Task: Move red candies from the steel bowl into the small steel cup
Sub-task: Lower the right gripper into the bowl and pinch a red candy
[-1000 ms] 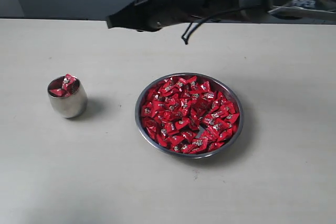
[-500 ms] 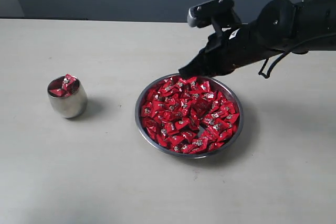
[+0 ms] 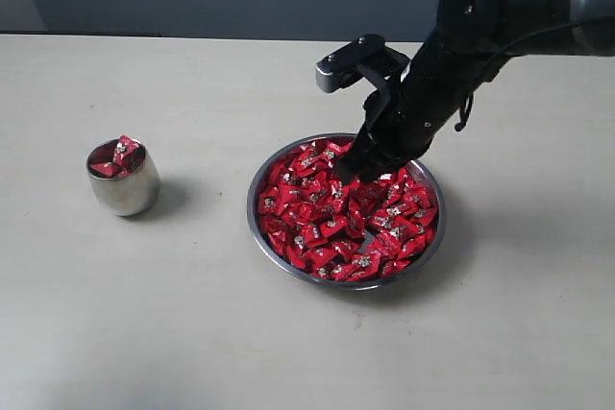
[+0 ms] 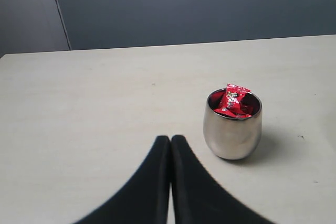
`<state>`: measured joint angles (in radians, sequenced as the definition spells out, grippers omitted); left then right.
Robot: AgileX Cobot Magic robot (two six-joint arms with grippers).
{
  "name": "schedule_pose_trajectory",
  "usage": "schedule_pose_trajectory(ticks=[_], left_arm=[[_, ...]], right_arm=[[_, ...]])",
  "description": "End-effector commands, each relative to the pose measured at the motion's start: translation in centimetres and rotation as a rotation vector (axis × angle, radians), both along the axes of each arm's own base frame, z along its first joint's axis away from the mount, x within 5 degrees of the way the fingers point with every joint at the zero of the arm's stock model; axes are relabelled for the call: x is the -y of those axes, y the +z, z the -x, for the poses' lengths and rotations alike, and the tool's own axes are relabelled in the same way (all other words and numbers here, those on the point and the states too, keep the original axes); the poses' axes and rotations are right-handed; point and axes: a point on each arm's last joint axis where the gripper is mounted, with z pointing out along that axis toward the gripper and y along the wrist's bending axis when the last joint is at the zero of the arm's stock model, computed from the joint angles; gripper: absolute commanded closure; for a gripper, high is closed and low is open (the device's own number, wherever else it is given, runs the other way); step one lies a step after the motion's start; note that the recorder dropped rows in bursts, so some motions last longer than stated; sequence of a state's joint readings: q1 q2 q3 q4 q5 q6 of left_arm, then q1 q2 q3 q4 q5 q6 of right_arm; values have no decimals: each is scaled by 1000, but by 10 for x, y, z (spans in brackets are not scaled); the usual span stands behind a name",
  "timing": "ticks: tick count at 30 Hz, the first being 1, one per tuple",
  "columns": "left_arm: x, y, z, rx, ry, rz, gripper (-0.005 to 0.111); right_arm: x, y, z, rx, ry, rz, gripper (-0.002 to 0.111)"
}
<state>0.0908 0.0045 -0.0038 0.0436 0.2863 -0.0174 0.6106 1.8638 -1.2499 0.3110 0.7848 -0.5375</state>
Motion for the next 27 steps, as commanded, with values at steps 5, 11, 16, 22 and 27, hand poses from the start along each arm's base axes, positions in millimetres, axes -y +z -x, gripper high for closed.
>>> schedule_pose_trajectory(ticks=[5, 11, 16, 22, 27], left_arm=[[0, -1, 0, 3, -6, 1, 106], [0, -1, 0, 3, -6, 1, 106], [0, -1, 0, 3, -6, 1, 106], [0, -1, 0, 3, -6, 1, 106], [0, -1, 0, 3, -6, 1, 106]], right_arm=[[-3, -11, -18, -44, -47, 102, 109], [3, -10, -26, 71, 47, 182, 109], [0, -9, -24, 116, 255, 180, 109], [-8, -8, -16, 172, 689, 116, 109], [-6, -5, -27, 247, 772, 192, 109]])
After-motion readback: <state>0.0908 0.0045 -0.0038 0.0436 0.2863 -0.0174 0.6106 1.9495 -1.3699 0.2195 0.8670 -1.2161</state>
